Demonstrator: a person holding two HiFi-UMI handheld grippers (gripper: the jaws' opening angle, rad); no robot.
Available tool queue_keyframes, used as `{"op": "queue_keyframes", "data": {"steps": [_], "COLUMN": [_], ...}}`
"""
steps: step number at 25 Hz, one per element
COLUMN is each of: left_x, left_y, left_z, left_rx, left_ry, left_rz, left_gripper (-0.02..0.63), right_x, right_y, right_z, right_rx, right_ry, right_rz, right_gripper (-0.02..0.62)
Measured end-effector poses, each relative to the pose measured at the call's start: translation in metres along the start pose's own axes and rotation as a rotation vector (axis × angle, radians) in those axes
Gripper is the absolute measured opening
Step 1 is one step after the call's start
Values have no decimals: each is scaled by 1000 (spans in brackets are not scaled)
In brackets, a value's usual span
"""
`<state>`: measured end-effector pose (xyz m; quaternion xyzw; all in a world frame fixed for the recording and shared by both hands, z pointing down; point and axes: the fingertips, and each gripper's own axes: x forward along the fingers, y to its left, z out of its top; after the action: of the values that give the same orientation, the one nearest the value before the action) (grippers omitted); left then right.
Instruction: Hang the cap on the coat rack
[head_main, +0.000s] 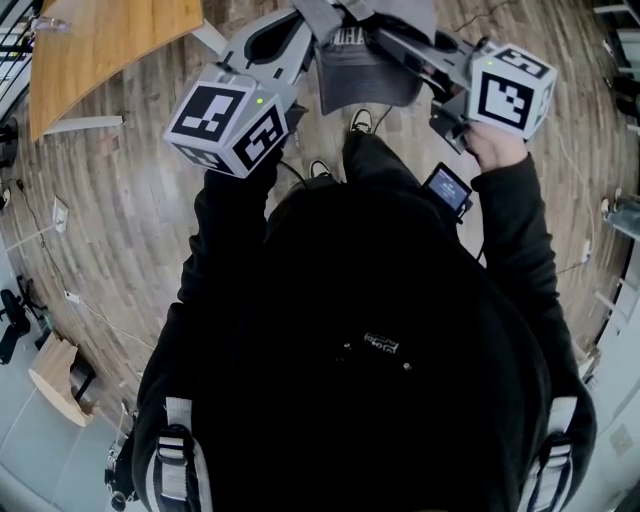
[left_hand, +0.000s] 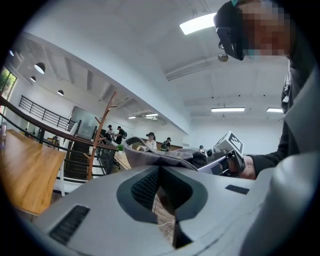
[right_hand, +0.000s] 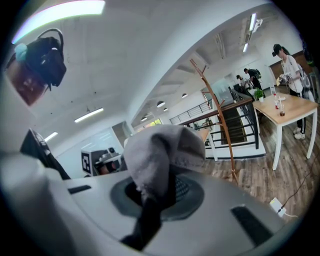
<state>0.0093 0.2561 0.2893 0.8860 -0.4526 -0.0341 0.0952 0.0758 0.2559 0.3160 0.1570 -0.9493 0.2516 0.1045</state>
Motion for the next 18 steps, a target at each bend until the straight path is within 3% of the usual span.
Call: {"op": "queue_keyframes", "data": {"steps": [5, 11, 18], "left_x": [33, 119, 218], "left_y": [36, 89, 144], "left_z": [20, 61, 76], "left_rx": [12, 50, 28], "left_ry": [0, -7, -3], "left_rz": [22, 26, 61], "left_gripper": [6, 6, 6], "right_x": [21, 41, 58], "right_y": [-35, -112, -209], "right_z": [36, 112, 170], "right_rx": [3, -7, 10], "right_ry": [-5, -29, -20], "right_rz": [42, 70, 102], "right_gripper": [25, 25, 25]}}
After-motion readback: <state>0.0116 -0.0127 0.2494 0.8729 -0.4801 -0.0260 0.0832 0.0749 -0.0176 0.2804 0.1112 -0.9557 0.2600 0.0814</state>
